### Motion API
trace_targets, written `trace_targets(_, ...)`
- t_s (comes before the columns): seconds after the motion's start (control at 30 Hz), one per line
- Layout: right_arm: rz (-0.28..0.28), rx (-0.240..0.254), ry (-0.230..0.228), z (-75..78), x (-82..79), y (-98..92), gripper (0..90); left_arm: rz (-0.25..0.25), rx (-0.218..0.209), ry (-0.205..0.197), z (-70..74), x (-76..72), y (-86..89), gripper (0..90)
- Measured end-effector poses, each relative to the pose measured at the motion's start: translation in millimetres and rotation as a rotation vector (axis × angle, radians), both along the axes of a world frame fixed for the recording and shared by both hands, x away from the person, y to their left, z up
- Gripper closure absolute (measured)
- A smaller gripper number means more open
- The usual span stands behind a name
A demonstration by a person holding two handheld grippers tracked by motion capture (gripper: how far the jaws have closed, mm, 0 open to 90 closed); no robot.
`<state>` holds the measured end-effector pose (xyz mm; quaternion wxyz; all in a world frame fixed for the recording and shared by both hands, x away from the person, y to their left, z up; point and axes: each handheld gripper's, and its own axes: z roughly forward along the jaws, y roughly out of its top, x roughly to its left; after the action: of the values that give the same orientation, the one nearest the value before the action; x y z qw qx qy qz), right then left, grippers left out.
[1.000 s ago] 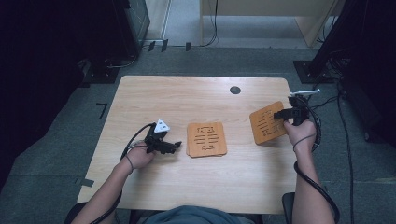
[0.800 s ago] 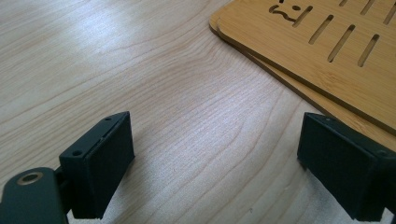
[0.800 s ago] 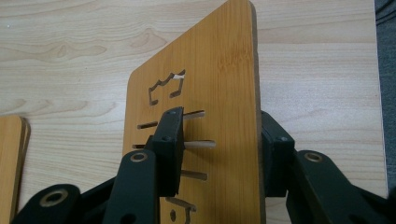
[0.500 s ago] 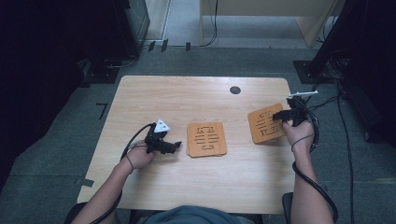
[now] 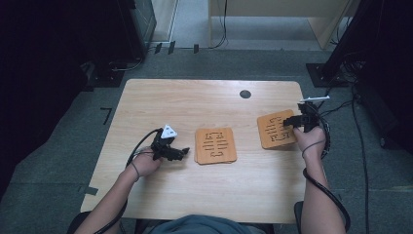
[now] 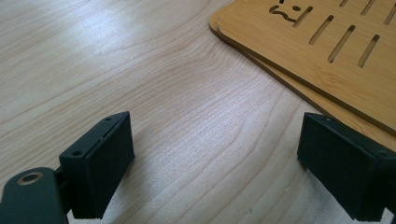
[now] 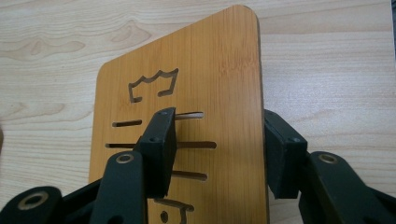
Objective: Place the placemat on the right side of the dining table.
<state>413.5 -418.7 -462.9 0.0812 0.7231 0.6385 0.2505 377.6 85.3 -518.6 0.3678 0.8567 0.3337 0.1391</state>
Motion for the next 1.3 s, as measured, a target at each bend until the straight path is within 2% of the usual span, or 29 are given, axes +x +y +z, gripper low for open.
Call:
trace_targets(0.27, -0.013, 0.009, 0.013, -7.3, 1.3, -4.5, 49.6, 0.0, 0.001, 0.0, 0.1, 0.2, -0.2, 9.9)
trace_targets(0.67, -0.029, 0.018, -0.004, -13.9, 4.8, -8.2, 48.5, 0.001, 0.001, 0.001, 0.1, 0.4, -0.7, 9.9)
trace_targets(0.8, -0.037, 0.013, 0.01, -18.6, 5.8, -8.9, 47.3, 0.001, 0.001, 0.0, 0.1, 0.5, -0.8, 9.9)
trace_targets(1.13, -0.036, 0.009, 0.009, -21.3, 6.9, -10.2, 46.9, 0.001, 0.001, 0.001, 0.0, 0.6, -1.0, 9.9)
trace_targets(1.3, -0.045, 0.026, 0.023, -24.5, 7.8, -11.9, 46.8, 0.001, 0.0, -0.001, -0.1, 0.8, -1.4, 9.9)
